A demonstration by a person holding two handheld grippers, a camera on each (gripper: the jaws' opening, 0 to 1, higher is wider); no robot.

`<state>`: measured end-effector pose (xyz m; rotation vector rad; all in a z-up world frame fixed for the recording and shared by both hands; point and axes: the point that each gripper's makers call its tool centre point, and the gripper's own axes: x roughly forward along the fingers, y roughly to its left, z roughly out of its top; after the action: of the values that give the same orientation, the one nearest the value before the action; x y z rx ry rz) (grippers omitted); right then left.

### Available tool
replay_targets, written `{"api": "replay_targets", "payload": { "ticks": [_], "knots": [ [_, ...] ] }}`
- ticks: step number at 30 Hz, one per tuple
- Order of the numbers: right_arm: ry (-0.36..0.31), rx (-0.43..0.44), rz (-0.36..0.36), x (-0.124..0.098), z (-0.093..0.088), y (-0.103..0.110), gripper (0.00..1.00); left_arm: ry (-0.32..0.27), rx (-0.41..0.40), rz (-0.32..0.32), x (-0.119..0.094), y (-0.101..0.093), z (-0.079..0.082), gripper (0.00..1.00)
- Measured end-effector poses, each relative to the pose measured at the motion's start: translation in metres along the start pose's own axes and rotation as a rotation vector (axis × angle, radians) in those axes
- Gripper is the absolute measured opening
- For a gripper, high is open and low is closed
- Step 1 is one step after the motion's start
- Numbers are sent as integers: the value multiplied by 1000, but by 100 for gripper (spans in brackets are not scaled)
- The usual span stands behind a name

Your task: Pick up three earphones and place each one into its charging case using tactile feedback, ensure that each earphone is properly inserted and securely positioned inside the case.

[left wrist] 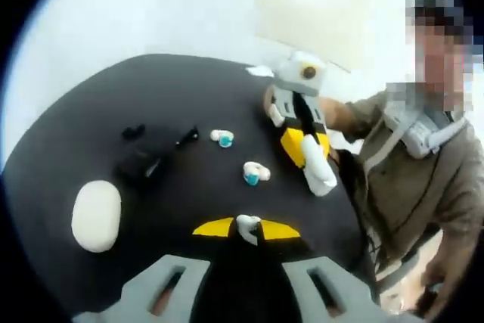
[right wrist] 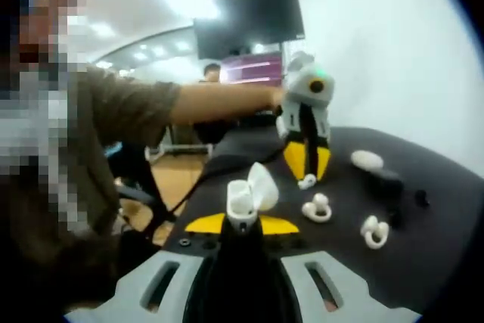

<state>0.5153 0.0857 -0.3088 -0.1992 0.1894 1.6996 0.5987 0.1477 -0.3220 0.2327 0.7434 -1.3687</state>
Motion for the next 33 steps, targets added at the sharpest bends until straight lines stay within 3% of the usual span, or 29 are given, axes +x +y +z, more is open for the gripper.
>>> {"api": "replay_targets", "payload": {
  "ticks": [2, 6, 9, 10, 15, 19, 28, 31, 33],
  "knots": [
    [0, -1, 0, -1, 0, 0, 17, -17, -13, 10, 0, 0, -2, 11],
    [1, -4, -2, -2, -1, 0, 17, -116, 34, 112, -3, 1, 2, 10],
    [1, -8, -3, -2, -1, 0, 17, -104, -1, 172, -8, 12, -9, 7],
    [1, -9, -4, -2, -1, 0, 17, -130, -5, 175, -8, 13, -6, 7],
    [1, -8, -4, -3, -1, 0, 17, -115, -9, 179, -12, 13, -8, 10],
    [-1, -6, -4, -3, -1, 0, 17, -68, -103, 144, -16, 7, -12, 13],
    [0, -9, -6, -3, 0, -1, 17, -9, -68, 84, -13, -22, -17, 13],
    [1, -13, -8, -3, 0, -1, 17, -57, -85, 207, -25, 3, -9, 13],
    [1, -13, -8, -2, 0, -2, 17, -115, -111, 241, -30, 15, -1, 12]
  ]
}}
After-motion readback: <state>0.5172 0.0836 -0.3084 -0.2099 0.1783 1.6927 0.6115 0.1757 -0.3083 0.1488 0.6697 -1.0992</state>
